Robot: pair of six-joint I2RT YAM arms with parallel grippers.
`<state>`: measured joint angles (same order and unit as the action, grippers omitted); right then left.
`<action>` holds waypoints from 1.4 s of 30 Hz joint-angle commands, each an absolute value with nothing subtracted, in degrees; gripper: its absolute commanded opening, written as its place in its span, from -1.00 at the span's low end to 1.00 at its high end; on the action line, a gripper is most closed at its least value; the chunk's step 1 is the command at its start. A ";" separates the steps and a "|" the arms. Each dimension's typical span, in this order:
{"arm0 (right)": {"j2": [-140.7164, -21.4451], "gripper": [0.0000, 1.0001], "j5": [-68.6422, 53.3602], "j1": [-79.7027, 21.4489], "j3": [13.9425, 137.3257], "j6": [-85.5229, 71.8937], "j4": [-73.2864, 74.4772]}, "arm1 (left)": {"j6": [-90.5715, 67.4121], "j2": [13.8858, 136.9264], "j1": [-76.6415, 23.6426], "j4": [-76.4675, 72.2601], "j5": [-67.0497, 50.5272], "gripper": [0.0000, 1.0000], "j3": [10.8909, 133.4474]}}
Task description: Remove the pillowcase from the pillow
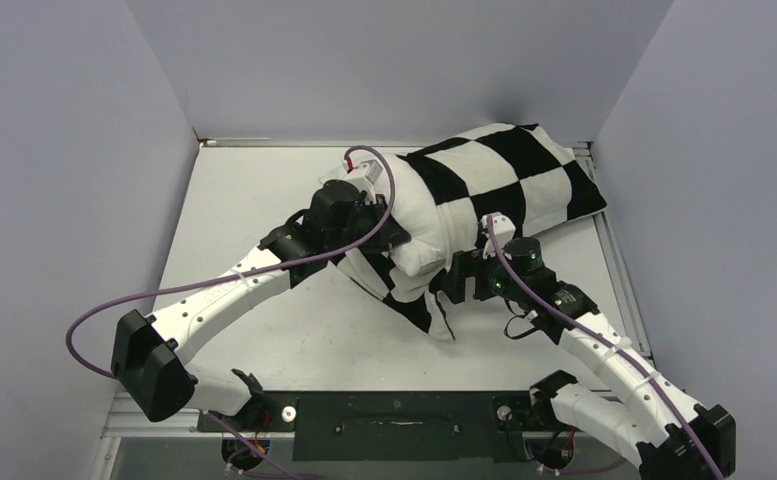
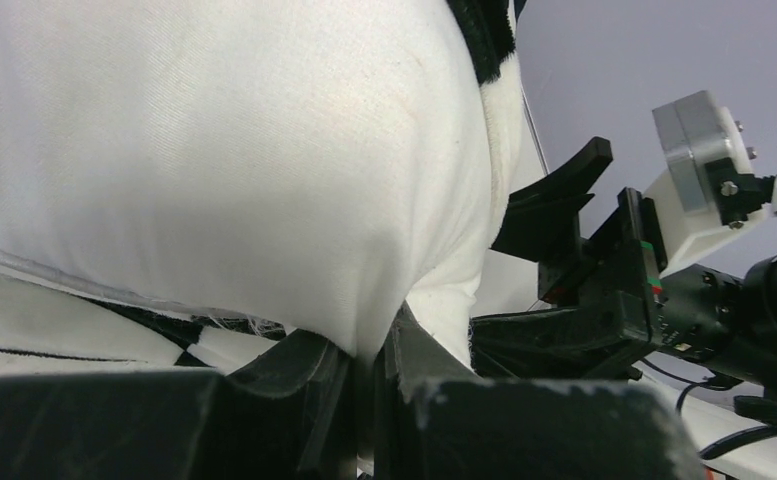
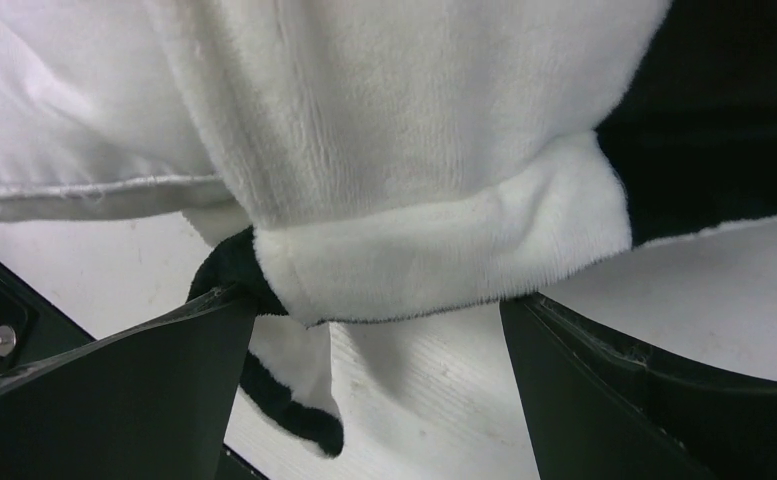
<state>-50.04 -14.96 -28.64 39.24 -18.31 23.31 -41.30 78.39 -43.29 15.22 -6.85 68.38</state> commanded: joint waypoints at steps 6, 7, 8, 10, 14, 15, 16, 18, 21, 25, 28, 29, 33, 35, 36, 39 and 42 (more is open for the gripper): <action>-56.03 0.97 -16.89 -29.97 36.56 -22.50 0.86 | -42.38 77.10 -43.05 7.45 -9.83 -1.00 73.63; -56.55 0.96 -16.61 -30.03 35.97 -22.98 -1.18 | -42.64 77.07 -43.00 7.27 -10.03 -1.00 73.62; -57.01 0.93 -16.17 -30.03 35.32 -23.52 -3.07 | -42.75 76.96 -43.02 7.15 -10.16 -1.00 73.64; -57.58 0.85 -15.23 -30.01 33.94 -24.48 -5.71 | -43.04 76.68 -43.02 7.03 -10.40 -1.00 73.77; -57.83 0.47 -12.75 -29.85 31.41 -25.48 -9.57 | -43.09 75.85 -42.92 7.82 -10.98 -1.00 74.20; -57.91 0.33 -12.26 -29.69 31.17 -25.56 -10.01 | -43.08 75.59 -42.84 8.04 -11.36 -1.00 74.38; -57.98 0.17 -11.96 -29.51 31.04 -25.57 -10.24 | -43.07 75.34 -42.77 8.28 -11.83 -1.00 74.53; -58.09 -0.21 -10.96 -29.07 30.87 -25.15 -10.32 | -43.12 74.88 -42.52 9.18 -12.81 -1.00 75.08; -58.11 -0.80 -9.19 -27.99 30.85 -24.48 -9.60 | -43.68 74.14 -41.55 10.74 -15.51 -1.00 75.89; -58.19 -0.89 -5.68 -26.18 31.46 -23.51 -7.06 | -44.86 72.50 -38.60 12.68 -20.62 -1.00 77.06; -58.32 -0.89 -2.79 -23.95 32.33 -22.49 -4.79 | -45.58 70.97 -35.65 13.86 -25.13 -1.00 77.54; -58.40 -0.89 -2.24 -22.78 32.56 -22.11 -4.05 | -45.75 70.37 -34.68 14.28 -26.54 -1.00 77.52; -59.43 -0.89 -1.13 -17.64 34.94 -20.96 -1.24 | -45.81 67.61 -31.39 15.94 -30.42 -1.00 76.70; -60.15 -0.89 -1.06 -14.90 36.16 -20.52 -0.26 | -45.85 65.86 -30.15 16.61 -31.68 -1.00 75.81; -60.64 -0.89 -1.05 -13.54 36.78 -20.49 -0.19 | -45.69 64.91 -29.55 17.03 -32.40 -1.00 75.35; -61.75 -0.89 -0.93 -9.16 38.83 -20.61 2.62 | -43.66 62.23 -28.58 19.69 -33.21 -1.00 74.27; -62.75 -0.89 -1.06 -5.50 40.94 -21.44 4.11 | -40.33 59.62 -28.39 24.00 -32.20 -1.00 73.01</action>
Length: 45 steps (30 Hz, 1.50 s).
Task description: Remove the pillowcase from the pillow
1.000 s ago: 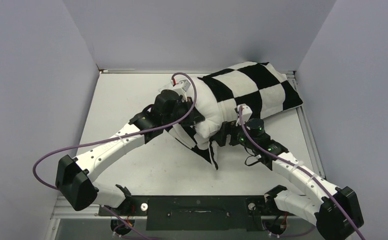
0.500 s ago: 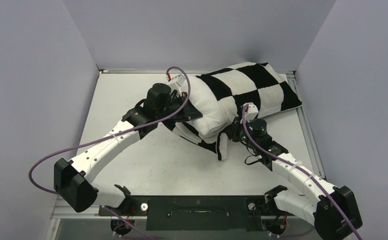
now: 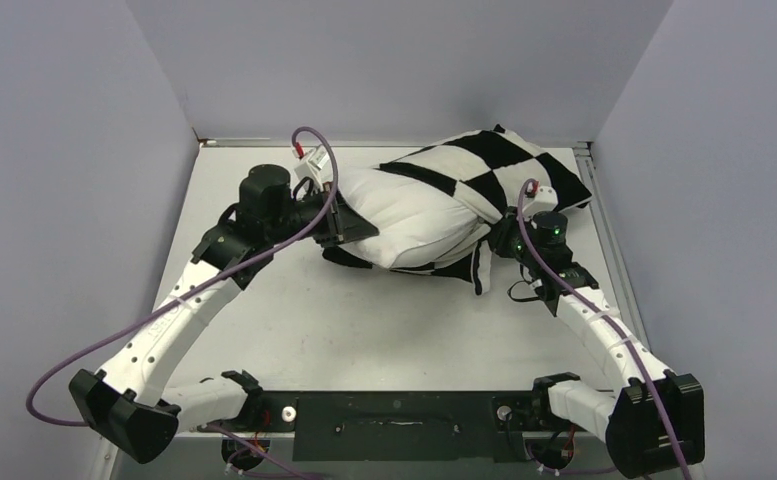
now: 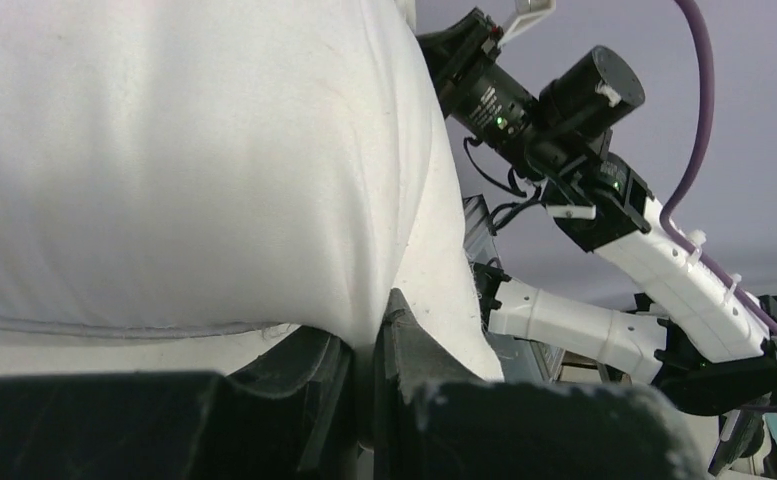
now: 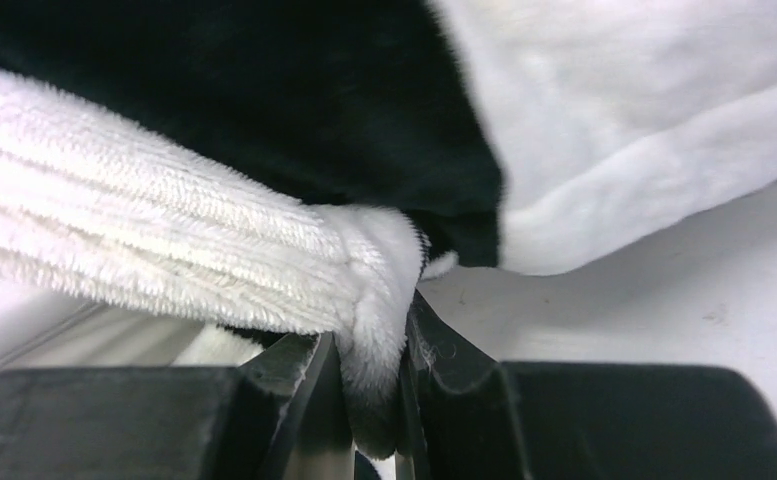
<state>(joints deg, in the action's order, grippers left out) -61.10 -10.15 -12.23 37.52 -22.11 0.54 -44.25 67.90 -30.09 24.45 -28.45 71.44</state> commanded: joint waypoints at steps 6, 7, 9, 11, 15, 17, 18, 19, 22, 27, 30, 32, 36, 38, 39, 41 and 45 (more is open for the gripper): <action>-63.43 -0.89 -8.70 -4.31 42.66 -22.19 4.18 | -34.36 52.63 -28.48 26.20 -29.10 -1.00 61.78; -63.21 -0.89 -10.26 -4.31 42.55 -22.38 4.26 | -34.33 51.26 -28.48 25.23 -28.80 -1.00 58.44; -62.57 -0.80 -13.09 -4.39 42.33 -22.57 4.93 | -35.40 48.68 -28.56 22.01 -29.05 -1.00 50.38; -61.37 -0.64 -15.38 -4.52 42.04 -22.76 5.67 | -37.05 46.21 -28.73 18.65 -29.00 -0.96 43.25; -57.93 -0.50 -16.41 -5.55 42.41 -21.12 8.82 | -38.69 41.58 -28.77 16.01 -27.39 -0.62 35.82; -56.32 -0.34 -16.13 -6.28 43.42 -19.92 11.33 | -38.77 39.08 -28.74 15.95 -25.67 -0.14 34.57; -55.62 -0.23 -16.02 -6.71 44.02 -19.10 12.85 | -38.76 38.14 -28.74 16.10 -24.55 0.04 34.30; -54.77 -0.12 -15.70 -7.18 44.82 -18.55 14.33 | -38.76 37.19 -28.74 16.32 -23.38 0.19 34.58; -52.78 0.15 -13.67 -9.09 47.25 -16.78 19.41 | -37.78 35.65 -28.52 17.36 -20.70 0.44 37.21; -49.59 0.50 -11.54 -10.44 51.63 -14.54 25.86 | -34.90 38.53 -28.07 21.75 -15.11 0.68 46.59; -49.18 0.61 -11.74 -10.65 54.66 -12.96 27.72 | -32.74 42.13 -27.44 24.26 -10.69 0.78 52.60; -49.36 0.69 -12.21 -10.73 56.04 -12.16 28.02 | -31.40 45.08 -26.52 25.05 -8.26 0.81 55.89; -51.02 0.83 -14.26 -11.60 58.18 -11.31 27.34 | -29.09 51.81 -23.99 25.50 -6.25 0.84 59.22; -52.42 0.88 -15.57 -12.38 59.32 -10.77 27.21 | -28.83 55.44 -22.19 24.60 -8.33 0.84 59.74; -53.13 0.89 -15.98 -13.02 60.00 -10.35 27.16 | -28.89 57.21 -21.51 23.61 -10.48 0.84 59.64; -54.85 0.90 -16.15 -14.88 61.58 -9.27 27.23 | -29.58 60.23 -20.93 21.51 -14.90 0.85 59.07; -58.96 0.92 -16.27 -17.62 65.14 -7.54 27.57 | -31.49 64.56 -20.92 16.86 -20.55 0.90 56.21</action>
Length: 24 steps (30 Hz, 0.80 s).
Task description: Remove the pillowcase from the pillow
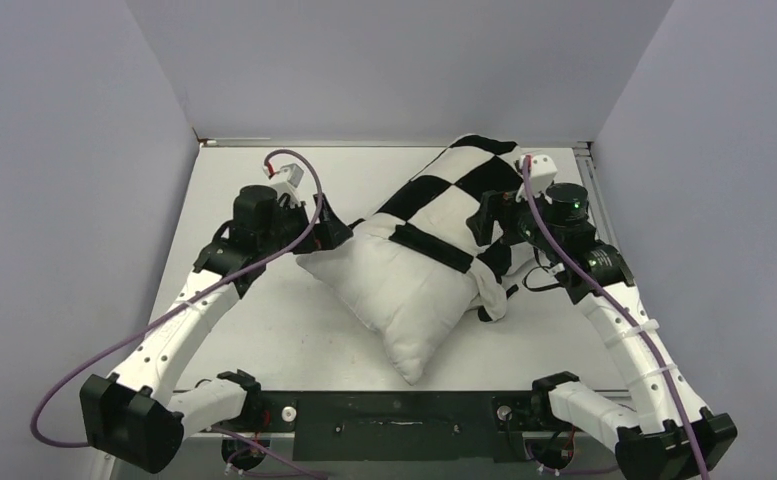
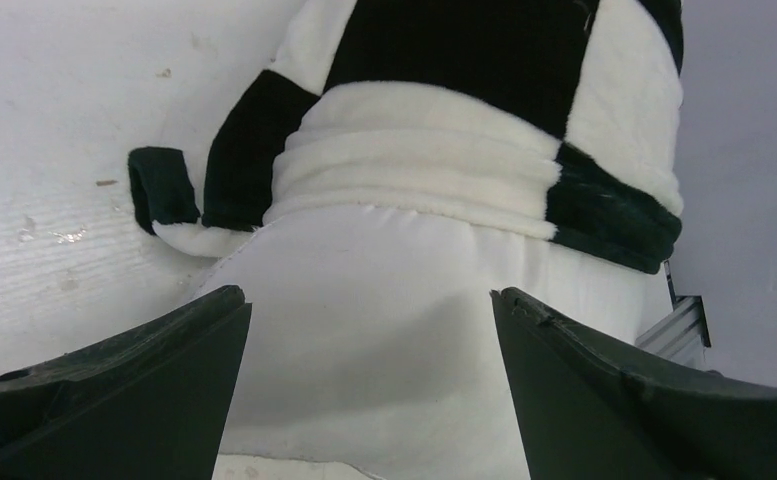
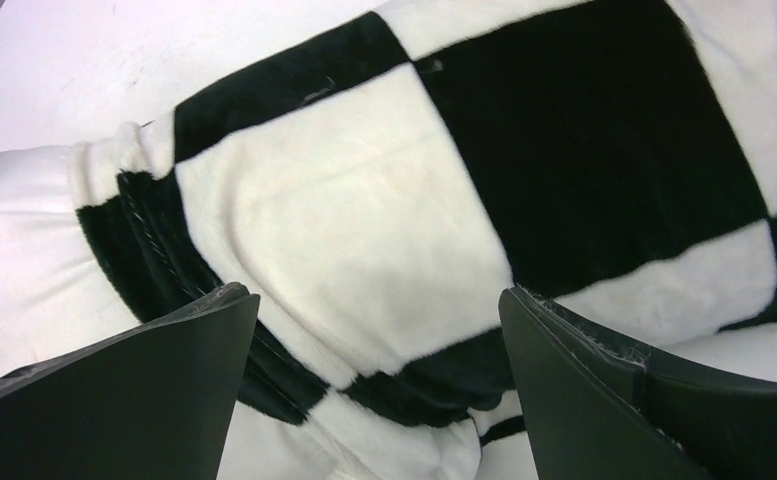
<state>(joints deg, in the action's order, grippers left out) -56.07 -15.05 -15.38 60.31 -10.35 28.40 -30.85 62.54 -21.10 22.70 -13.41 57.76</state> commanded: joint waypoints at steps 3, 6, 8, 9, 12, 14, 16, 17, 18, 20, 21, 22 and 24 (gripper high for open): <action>-62.19 0.92 -17.60 -19.33 67.89 -7.37 26.32 | -32.85 66.58 -20.92 13.42 -22.00 0.89 52.80; -66.70 0.92 -18.15 -21.90 72.17 -6.57 25.99 | -34.91 66.99 -21.28 10.00 -25.20 0.74 49.29; -70.08 0.92 -17.39 -24.23 75.95 -5.39 26.54 | -35.71 66.62 -21.99 8.88 -25.75 0.54 47.09; -71.73 0.92 -16.73 -25.44 77.72 -4.79 27.03 | -35.82 66.29 -22.55 8.57 -25.60 0.36 46.02; -77.49 0.92 -15.65 -29.35 83.60 -2.69 29.14 | -36.45 64.73 -24.65 7.45 -23.53 -0.14 42.75; -81.09 0.92 -15.03 -31.83 87.12 -1.47 30.54 | -37.04 63.62 -26.12 6.45 -22.30 -0.36 41.19; -84.89 0.92 -14.71 -34.16 90.65 -0.59 31.68 | -37.55 62.64 -27.61 5.23 -21.12 -0.53 39.81; -86.57 0.92 -14.68 -35.21 91.87 -0.46 32.33 | -37.66 62.02 -28.53 4.70 -20.48 -0.62 39.24; -88.15 0.92 -14.63 -36.15 93.13 0.31 32.98 | -37.82 61.80 -28.97 4.14 -20.02 -0.73 38.70; -91.06 0.92 -14.28 -38.39 95.45 2.13 34.54 | -38.01 61.16 -30.40 3.53 -18.98 -0.95 38.06; -92.51 0.92 -14.16 -39.44 96.65 2.94 35.38 | -37.97 61.03 -30.97 3.45 -18.38 -1.00 37.87; -93.81 0.92 -13.96 -40.60 97.50 3.63 36.04 | -37.97 60.86 -31.47 3.43 -17.81 -1.00 37.74; -96.33 0.92 -13.88 -42.27 98.78 4.88 37.23 | -37.97 60.41 -32.23 3.48 -16.89 -1.00 37.38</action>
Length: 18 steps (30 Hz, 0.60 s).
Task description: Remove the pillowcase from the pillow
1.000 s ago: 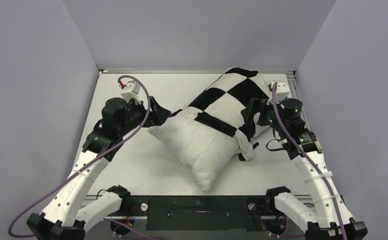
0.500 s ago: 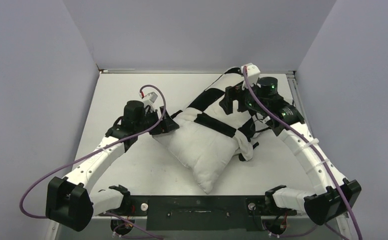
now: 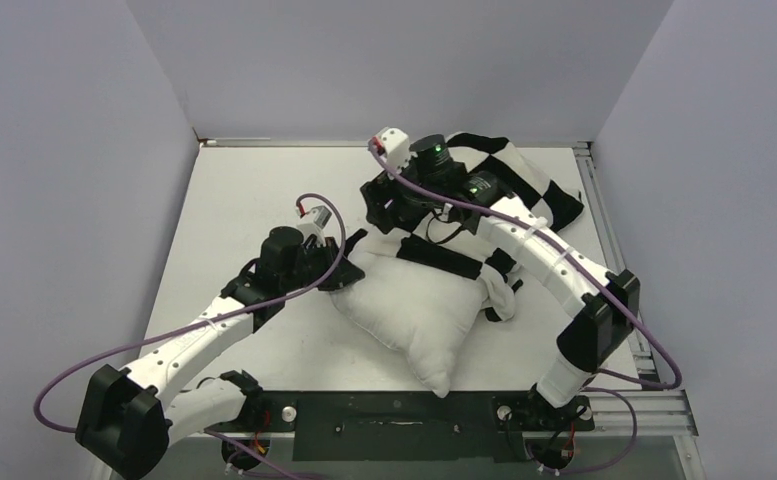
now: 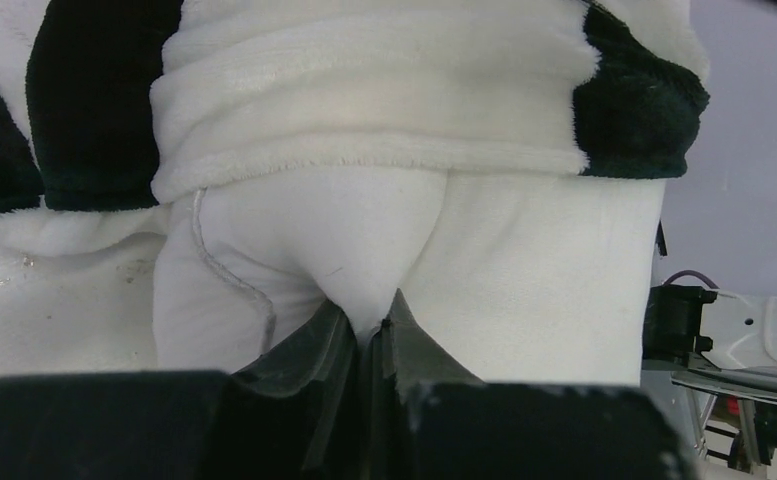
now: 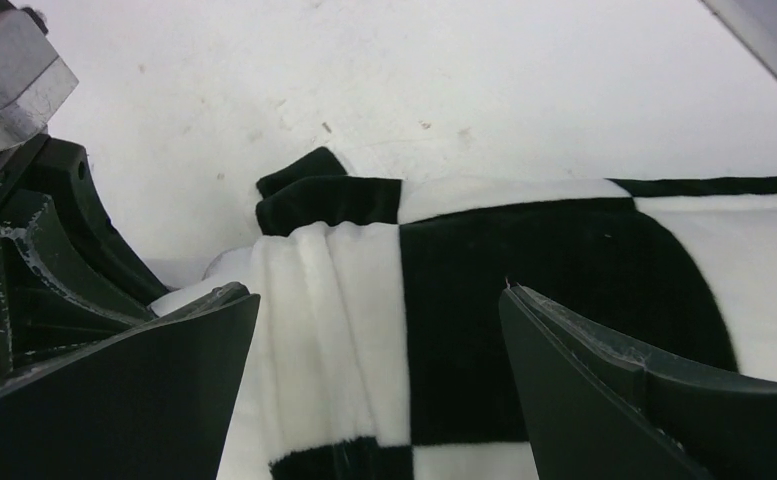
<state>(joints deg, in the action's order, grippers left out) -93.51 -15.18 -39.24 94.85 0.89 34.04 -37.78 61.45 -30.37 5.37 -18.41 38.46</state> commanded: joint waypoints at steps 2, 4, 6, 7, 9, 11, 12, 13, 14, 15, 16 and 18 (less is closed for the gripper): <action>-98.76 0.91 -14.06 -43.53 99.72 5.92 38.83 | -37.89 59.90 -32.73 3.47 -16.18 -1.00 37.06; -100.80 0.87 -13.83 -44.58 100.16 6.83 40.28 | -37.94 59.44 -33.02 3.47 -15.75 -1.00 36.71; -102.37 0.81 -13.61 -45.09 99.84 7.97 41.45 | -37.88 59.18 -33.20 3.54 -15.44 -1.00 36.29; -102.98 0.78 -13.34 -45.29 99.44 8.51 42.04 | -37.90 58.98 -33.22 3.54 -15.32 -1.00 36.12; -103.87 0.71 -12.29 -45.35 97.85 9.49 42.93 | -37.97 58.61 -33.35 3.54 -14.89 -1.00 35.96; -104.33 0.64 -9.73 -45.33 95.61 10.39 43.12 | -37.97 58.14 -33.40 3.59 -14.57 -1.00 35.78; -104.61 0.59 -8.02 -45.28 94.68 10.97 43.29 | -38.01 57.99 -33.40 3.69 -14.41 -1.00 35.76; -104.74 0.50 -6.39 -45.20 93.83 11.20 43.33 | -37.93 57.76 -33.40 3.99 -14.22 -1.00 35.77; -104.72 0.39 -4.75 -44.93 93.03 11.40 43.14 | -37.77 57.58 -33.40 4.27 -14.09 -1.00 35.89; -104.68 0.27 -3.22 -44.74 92.39 11.50 42.74 | -37.63 57.45 -33.44 4.62 -13.99 -1.00 36.06; -104.47 0.12 -1.85 -44.35 91.89 11.42 42.19 | -37.31 57.21 -33.40 5.29 -13.92 -1.00 36.35; -104.33 -0.20 0.58 -43.25 92.04 11.19 41.66 | -36.76 56.65 -33.42 6.53 -13.66 -1.00 37.10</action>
<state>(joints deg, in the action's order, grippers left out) -104.90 -9.43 -45.43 93.58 9.63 39.94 -38.33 58.92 -32.97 4.27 -13.69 36.12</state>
